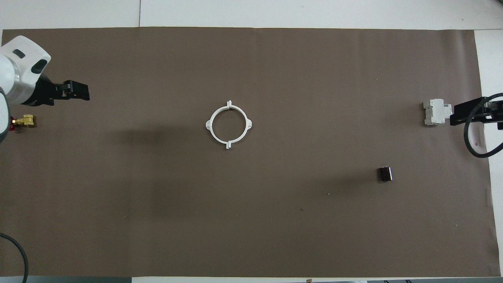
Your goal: Assemble drain pipe with both arms
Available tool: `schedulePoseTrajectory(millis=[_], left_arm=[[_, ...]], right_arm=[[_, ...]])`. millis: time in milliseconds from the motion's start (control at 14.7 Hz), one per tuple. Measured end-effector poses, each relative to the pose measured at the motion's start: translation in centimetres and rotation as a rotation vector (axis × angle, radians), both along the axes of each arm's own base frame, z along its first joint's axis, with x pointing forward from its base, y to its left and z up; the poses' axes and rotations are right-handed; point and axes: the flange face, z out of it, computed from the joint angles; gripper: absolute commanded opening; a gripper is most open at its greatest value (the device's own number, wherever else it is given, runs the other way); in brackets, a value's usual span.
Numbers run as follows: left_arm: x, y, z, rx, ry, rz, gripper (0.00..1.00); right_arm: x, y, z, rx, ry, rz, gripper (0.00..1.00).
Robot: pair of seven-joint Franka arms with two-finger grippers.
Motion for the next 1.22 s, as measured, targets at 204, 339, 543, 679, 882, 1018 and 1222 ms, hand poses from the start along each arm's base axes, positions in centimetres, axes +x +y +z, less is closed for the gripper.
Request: schedulePoseTrajectory(millis=[204,339,543,679,882,1018,1222], left_arm=[[-0.3,2.9,4.4,-0.004,0.013,-0.015,1.00],[-0.6,4.1,7.1,-0.004,0.023,-0.018,1.00],[-1.4,5.5,9.9,-0.005,0.054,-0.030,1.00],[-1.8,6.0,10.4,-0.008,0.075,-0.032,1.00],[-2.6,6.1,11.4,-0.011,0.077,-0.033,1.00],[-3.4,5.9,11.5,-0.015,0.084,-0.036,1.00],[-3.9,5.9,11.1,-0.018,0.092,-0.037,1.00]], right_arm=[[0.0,0.0,0.0,0.000,0.000,0.000,1.00],[0.0,0.0,0.0,0.000,-0.001,0.000,1.00],[0.0,0.0,0.0,0.000,-0.001,0.000,1.00],[0.0,0.0,0.0,0.000,-0.001,0.000,1.00],[0.0,0.0,0.0,0.000,-0.001,0.000,1.00],[0.0,0.0,0.0,0.000,-0.001,0.000,1.00],[0.0,0.0,0.0,0.000,-0.001,0.000,1.00]])
